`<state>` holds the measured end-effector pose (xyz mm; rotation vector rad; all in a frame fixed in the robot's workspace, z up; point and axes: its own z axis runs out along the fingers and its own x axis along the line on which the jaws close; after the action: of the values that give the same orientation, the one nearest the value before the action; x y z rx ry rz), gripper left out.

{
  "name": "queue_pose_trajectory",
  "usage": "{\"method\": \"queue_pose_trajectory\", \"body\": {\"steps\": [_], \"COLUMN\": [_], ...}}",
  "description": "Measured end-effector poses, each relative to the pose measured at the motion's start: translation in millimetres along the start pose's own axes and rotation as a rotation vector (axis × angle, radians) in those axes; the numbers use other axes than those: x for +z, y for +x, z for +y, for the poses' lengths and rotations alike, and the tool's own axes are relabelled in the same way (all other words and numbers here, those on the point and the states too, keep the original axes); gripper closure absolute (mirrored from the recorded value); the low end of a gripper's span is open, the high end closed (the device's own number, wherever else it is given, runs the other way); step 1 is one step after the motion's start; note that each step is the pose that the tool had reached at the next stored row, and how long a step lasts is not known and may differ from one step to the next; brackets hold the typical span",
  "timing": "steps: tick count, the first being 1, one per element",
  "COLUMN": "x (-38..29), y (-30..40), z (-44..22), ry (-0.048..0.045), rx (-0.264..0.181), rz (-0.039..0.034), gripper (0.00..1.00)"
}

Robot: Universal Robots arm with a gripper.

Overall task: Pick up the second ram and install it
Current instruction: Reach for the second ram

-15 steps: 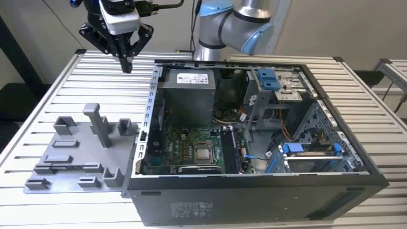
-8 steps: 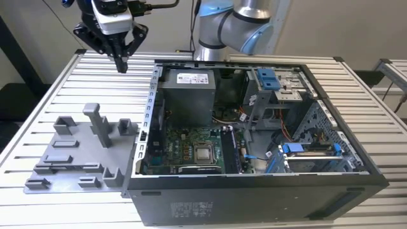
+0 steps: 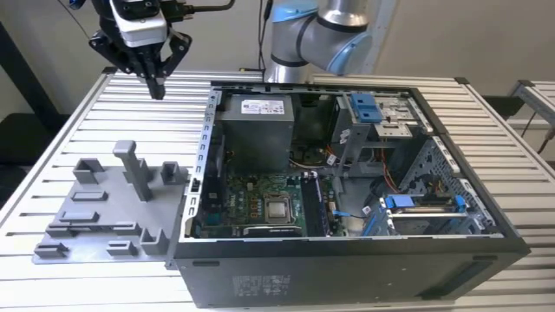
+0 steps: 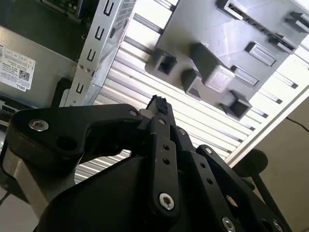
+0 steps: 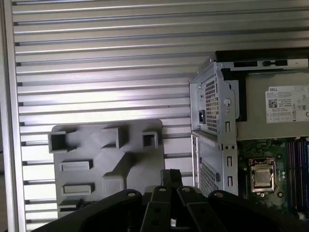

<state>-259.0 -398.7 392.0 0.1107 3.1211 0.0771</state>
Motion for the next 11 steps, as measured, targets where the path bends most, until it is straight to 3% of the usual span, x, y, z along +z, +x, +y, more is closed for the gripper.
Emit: {"method": "queue_pose_trajectory", "body": {"steps": [11], "x": [-0.3], "y": [23.4], "z": [-1.7], "ry": [0.0000], "rx": [0.000], "rz": [0.0000], "gripper": [0.89]}}
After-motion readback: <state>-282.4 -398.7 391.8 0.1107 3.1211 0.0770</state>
